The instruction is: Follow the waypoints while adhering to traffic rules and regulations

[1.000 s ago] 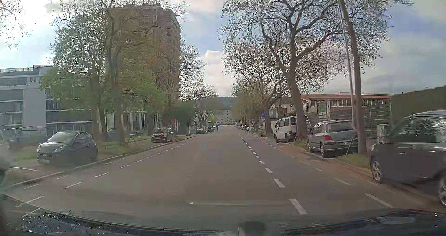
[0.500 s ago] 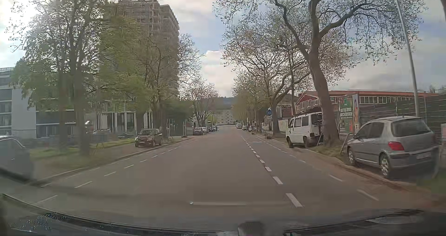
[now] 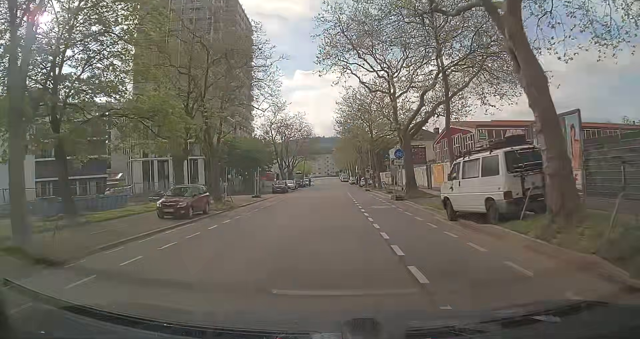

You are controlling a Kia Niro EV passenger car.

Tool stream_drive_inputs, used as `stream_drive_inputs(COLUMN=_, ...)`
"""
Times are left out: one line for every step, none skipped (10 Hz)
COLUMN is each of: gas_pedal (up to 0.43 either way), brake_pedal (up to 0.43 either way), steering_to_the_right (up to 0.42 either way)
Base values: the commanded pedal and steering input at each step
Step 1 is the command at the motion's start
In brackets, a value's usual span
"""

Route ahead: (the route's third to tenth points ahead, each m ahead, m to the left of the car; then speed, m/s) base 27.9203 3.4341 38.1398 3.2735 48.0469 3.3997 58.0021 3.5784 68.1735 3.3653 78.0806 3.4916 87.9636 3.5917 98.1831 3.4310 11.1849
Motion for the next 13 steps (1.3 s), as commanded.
stream_drive_inputs(gas_pedal=0.098, brake_pedal=0.0, steering_to_the_right=-0.002)
stream_drive_inputs(gas_pedal=0.098, brake_pedal=0.0, steering_to_the_right=-0.002)
stream_drive_inputs(gas_pedal=0.098, brake_pedal=0.0, steering_to_the_right=-0.002)
stream_drive_inputs(gas_pedal=0.098, brake_pedal=0.0, steering_to_the_right=-0.002)
stream_drive_inputs(gas_pedal=0.098, brake_pedal=0.0, steering_to_the_right=-0.002)
stream_drive_inputs(gas_pedal=0.098, brake_pedal=0.0, steering_to_the_right=-0.002)
stream_drive_inputs(gas_pedal=0.098, brake_pedal=0.0, steering_to_the_right=-0.002)
stream_drive_inputs(gas_pedal=0.098, brake_pedal=0.0, steering_to_the_right=-0.002)
stream_drive_inputs(gas_pedal=0.098, brake_pedal=0.0, steering_to_the_right=-0.002)
stream_drive_inputs(gas_pedal=0.087, brake_pedal=0.0, steering_to_the_right=-0.002)
stream_drive_inputs(gas_pedal=0.087, brake_pedal=0.0, steering_to_the_right=0.0)
stream_drive_inputs(gas_pedal=0.087, brake_pedal=0.0, steering_to_the_right=0.0)
stream_drive_inputs(gas_pedal=0.087, brake_pedal=0.0, steering_to_the_right=0.0)
